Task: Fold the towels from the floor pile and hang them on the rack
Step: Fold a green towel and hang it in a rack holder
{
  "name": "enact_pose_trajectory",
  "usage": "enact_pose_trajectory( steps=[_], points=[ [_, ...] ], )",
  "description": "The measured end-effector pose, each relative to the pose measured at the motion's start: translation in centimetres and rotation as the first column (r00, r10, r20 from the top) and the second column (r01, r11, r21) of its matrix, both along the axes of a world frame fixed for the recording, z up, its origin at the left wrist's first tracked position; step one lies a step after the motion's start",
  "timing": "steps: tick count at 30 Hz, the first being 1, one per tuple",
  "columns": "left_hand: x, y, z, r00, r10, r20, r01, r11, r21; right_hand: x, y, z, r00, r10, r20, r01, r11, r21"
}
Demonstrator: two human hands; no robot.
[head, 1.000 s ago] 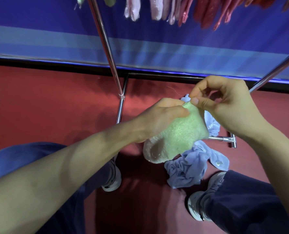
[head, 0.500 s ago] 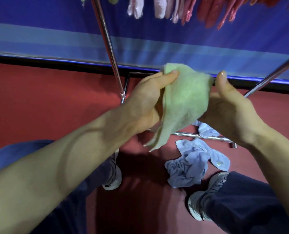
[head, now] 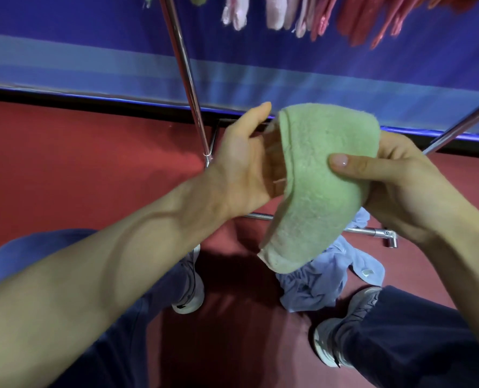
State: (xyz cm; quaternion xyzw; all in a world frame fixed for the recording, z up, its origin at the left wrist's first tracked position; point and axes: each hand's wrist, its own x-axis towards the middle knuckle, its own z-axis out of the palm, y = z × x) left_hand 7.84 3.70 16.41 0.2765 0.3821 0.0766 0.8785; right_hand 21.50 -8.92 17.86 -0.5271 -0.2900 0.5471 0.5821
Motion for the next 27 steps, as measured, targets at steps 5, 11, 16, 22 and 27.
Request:
enact_pose_trajectory(
  steps=[5,11,16,22,27],
  points=[
    [0.1,-1.6,-1.1,0.964,-0.257,-0.067,0.26,0.964,0.059,0.7,0.0,-0.1,0.996,-0.087,0.035,0.088,0.996,-0.03],
    [0.2,-1.8,0.2,0.947,-0.295,-0.13,0.32,0.909,0.267,1.4,0.1,-0.7,0.981,-0.092,0.17,0.12,0.98,-0.16],
    [0.2,-1.7,0.1,0.975,-0.214,-0.068,0.224,0.946,0.236,2.3,0.2,-2.0,0.809,-0.158,0.567,0.314,0.93,-0.19],
    [0.6,-1.6,-0.6,0.999,-0.045,0.004,0.043,0.988,0.145,0.5,0.0,-1.7,0.421,-0.357,0.834,0.364,0.908,0.205],
    [0.6,-1.9,-0.7,0.999,-0.017,0.046,0.011,0.99,0.142,-1.6,0.1,-3.2,0.215,-0.127,0.968,0.15,0.984,0.096]
  ],
)
